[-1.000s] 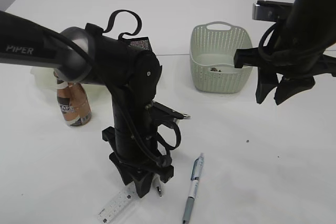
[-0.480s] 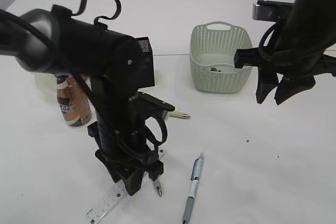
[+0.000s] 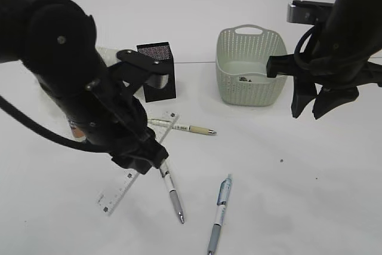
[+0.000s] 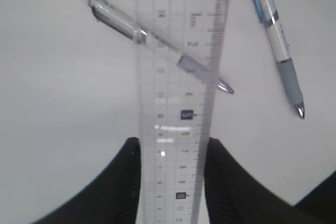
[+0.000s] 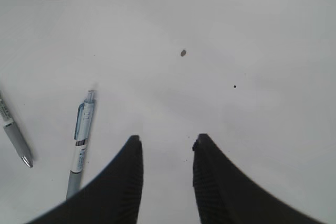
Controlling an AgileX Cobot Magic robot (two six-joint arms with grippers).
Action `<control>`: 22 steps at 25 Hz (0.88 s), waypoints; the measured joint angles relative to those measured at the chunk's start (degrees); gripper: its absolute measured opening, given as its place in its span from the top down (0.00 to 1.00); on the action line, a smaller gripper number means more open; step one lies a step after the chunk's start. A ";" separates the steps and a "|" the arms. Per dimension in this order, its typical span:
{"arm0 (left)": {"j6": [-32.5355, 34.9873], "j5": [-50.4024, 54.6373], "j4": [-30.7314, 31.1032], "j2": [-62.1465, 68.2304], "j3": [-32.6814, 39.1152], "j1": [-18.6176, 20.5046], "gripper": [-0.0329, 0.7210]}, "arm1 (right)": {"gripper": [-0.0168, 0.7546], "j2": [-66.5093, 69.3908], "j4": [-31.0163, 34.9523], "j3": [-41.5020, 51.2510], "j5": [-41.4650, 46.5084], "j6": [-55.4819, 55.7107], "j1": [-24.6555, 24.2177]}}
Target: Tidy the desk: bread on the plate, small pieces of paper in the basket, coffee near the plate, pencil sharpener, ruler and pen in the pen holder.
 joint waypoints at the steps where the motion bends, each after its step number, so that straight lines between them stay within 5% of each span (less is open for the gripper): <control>1: -0.57 -1.16 1.00 -0.95 0.66 0.00 0.62 | 0.66 0.00 0.00 0.00 0.00 0.00 0.00; 14: -15.80 -24.86 21.83 -4.03 6.52 0.72 0.62 | 0.66 0.00 -0.05 0.00 0.00 0.00 0.00; 22: -17.08 -39.48 24.24 -4.03 6.52 9.08 0.62 | 0.67 0.00 -0.59 0.00 0.00 0.00 0.00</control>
